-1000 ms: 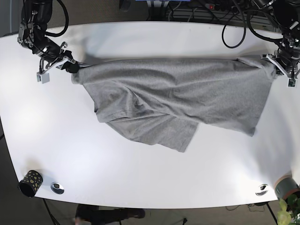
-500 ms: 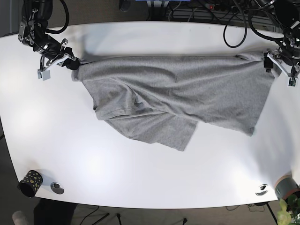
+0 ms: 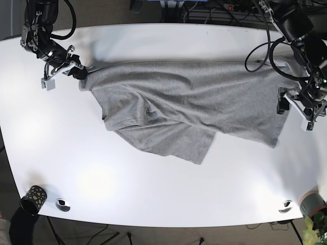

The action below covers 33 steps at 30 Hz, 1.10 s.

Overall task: Fold the T-shirt properly
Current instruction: 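Regrasp the shirt edge with the left gripper while the right holds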

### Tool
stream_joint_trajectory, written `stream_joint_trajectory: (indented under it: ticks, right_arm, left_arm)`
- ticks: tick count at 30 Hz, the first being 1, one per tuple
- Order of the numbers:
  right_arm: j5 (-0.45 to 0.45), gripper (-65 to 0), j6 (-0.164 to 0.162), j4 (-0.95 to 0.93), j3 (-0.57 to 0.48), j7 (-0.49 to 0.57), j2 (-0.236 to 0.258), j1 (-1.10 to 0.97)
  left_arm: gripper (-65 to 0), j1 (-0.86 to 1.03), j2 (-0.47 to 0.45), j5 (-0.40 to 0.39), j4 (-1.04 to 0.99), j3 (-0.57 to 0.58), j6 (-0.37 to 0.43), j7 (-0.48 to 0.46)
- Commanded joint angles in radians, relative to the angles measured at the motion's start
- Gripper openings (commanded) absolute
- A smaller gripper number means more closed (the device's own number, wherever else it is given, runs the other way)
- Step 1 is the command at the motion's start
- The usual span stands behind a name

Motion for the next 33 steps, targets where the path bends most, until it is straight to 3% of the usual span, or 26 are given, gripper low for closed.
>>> stream_joint_trajectory:
  ticks: [1, 11, 16, 25, 33]
  right_arm:
    - [0.013, -65.0, 0.008, 0.015, 0.008, 0.011, 0.01, 0.004]
    - [0.013, -65.0, 0.008, 0.015, 0.008, 0.011, -0.018, 0.026]
    - [0.013, -65.0, 0.008, 0.015, 0.008, 0.011, -0.021, 0.033]
    - [0.013, -65.0, 0.008, 0.015, 0.008, 0.011, -0.024, 0.047]
    - [0.013, -65.0, 0.008, 0.015, 0.01, 0.011, -0.024, 0.049]
  left_arm:
    - [-8.9, -0.073, -0.044, -0.002, -0.082, 0.025, 0.004, -0.036]
    - [-8.9, -0.248, -0.122, -0.002, -0.438, 0.143, 0.005, -0.191]
    - [-8.9, -0.328, -0.126, -0.001, -0.591, 0.148, 0.001, -0.248]
    - [-8.9, -0.412, -0.126, -0.007, -0.725, 0.321, -0.018, -0.259]
    - [-8.9, -0.414, -0.122, -0.001, -0.778, 0.326, -0.016, -0.26]
